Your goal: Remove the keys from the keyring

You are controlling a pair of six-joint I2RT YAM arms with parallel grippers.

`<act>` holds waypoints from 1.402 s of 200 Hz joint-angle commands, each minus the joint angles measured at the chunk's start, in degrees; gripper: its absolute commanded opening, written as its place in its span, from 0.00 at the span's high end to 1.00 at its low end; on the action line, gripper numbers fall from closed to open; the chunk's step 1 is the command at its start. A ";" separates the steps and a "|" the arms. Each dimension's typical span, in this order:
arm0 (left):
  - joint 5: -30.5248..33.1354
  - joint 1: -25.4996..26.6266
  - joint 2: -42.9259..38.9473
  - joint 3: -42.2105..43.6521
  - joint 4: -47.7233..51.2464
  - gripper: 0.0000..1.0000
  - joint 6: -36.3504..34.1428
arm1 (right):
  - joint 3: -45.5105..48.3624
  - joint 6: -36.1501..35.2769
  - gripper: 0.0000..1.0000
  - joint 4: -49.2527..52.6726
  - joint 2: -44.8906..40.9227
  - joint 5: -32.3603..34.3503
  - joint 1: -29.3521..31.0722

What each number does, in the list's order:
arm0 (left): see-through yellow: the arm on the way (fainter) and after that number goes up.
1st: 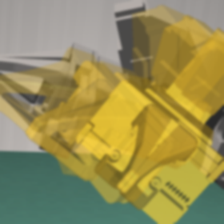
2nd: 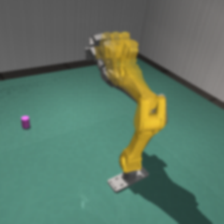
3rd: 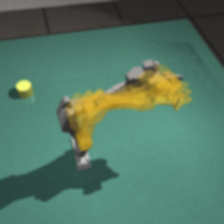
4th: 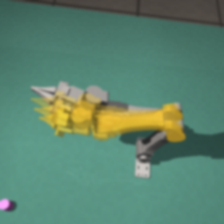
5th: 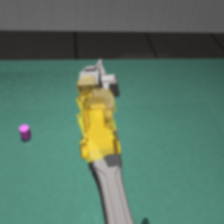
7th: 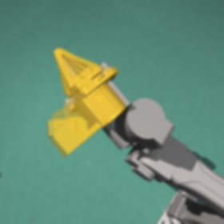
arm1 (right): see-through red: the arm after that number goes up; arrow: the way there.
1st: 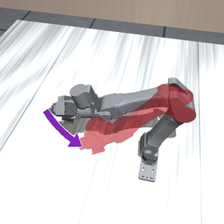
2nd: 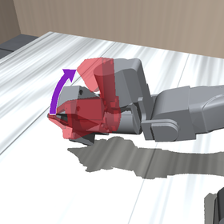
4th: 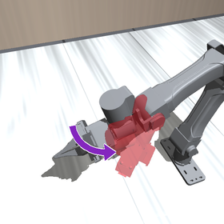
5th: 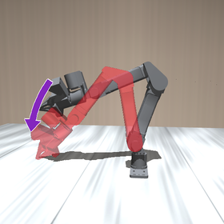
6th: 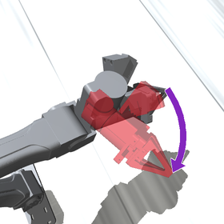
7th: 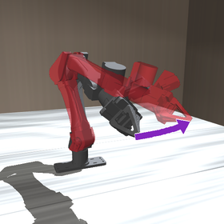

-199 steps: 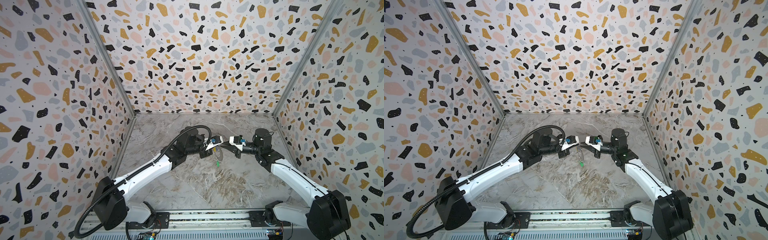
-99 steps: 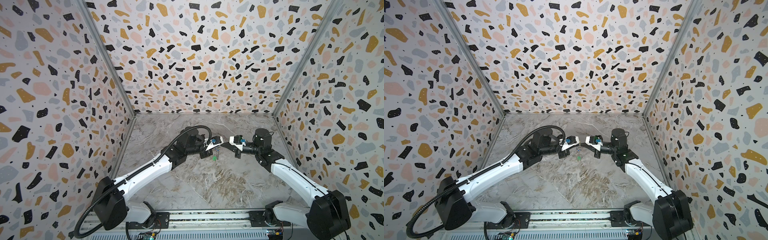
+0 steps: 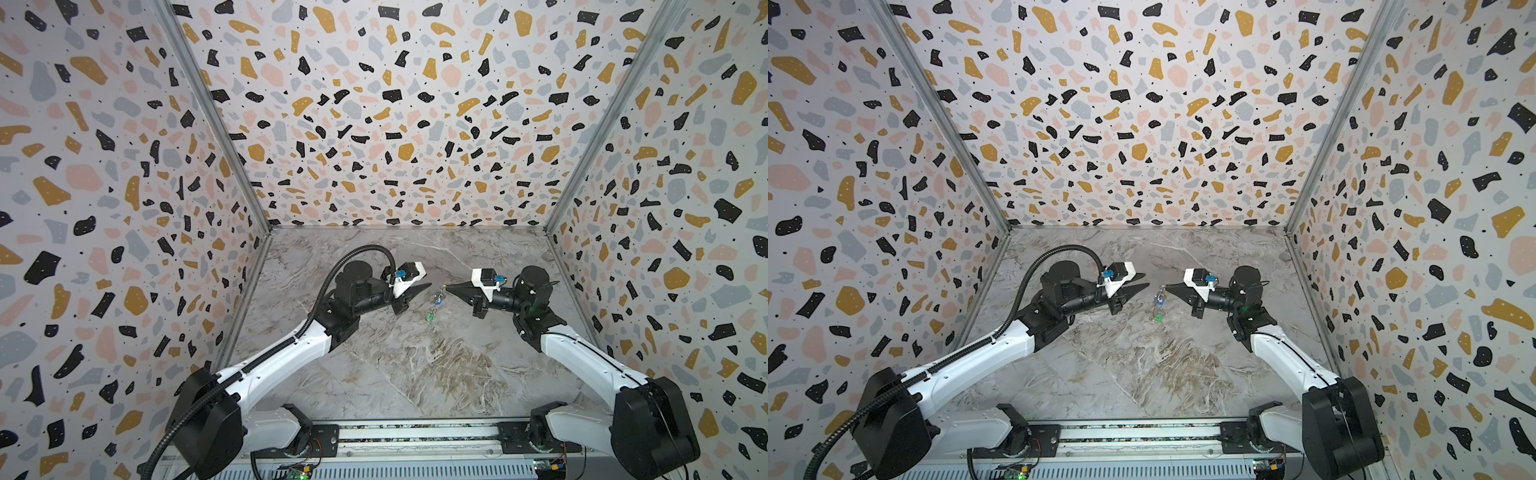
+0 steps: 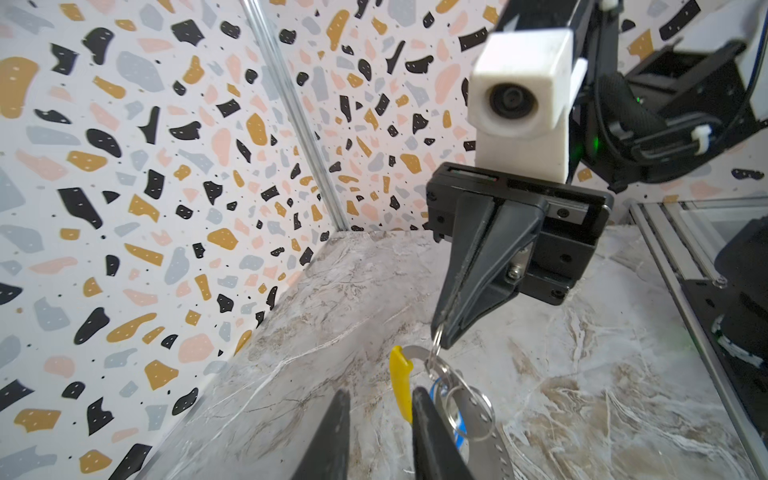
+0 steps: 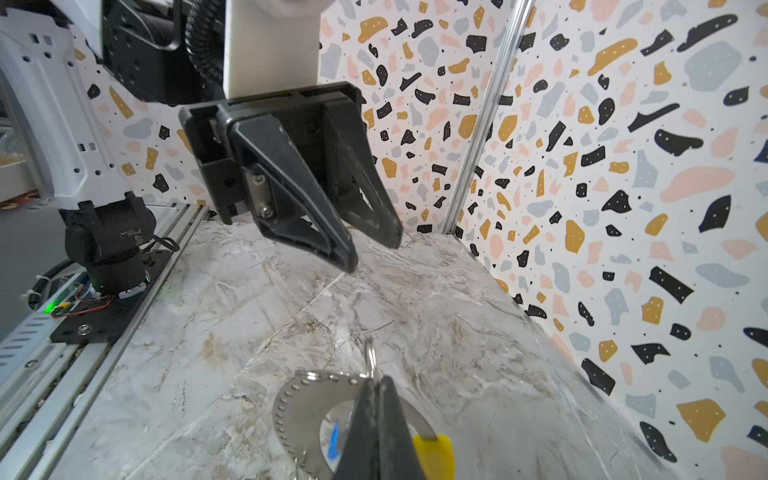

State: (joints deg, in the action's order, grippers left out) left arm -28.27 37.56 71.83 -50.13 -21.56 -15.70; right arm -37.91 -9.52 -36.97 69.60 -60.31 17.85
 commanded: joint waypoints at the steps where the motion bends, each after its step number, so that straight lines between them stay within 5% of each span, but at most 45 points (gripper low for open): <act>1: -2.33 -0.03 -1.52 1.98 -13.02 0.73 7.23 | -0.60 8.57 1.00 -11.60 0.43 -3.13 0.02; 74: -4.08 0.06 -0.16 3.07 -16.08 0.73 10.16 | 0.20 19.25 1.00 -24.96 4.57 -5.08 -0.01; 216: -7.03 1.49 3.08 -1.71 -7.85 0.78 3.80 | -1.37 16.05 1.00 -19.39 4.52 -4.55 1.74; 280: -7.59 1.55 3.89 -2.87 -5.68 0.87 2.65 | -1.38 15.72 1.00 -18.76 3.87 -4.29 1.84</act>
State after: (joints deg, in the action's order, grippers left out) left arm -34.79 38.81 75.79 -50.70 -26.76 -11.97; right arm -37.63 6.98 -55.57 74.96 -64.53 19.42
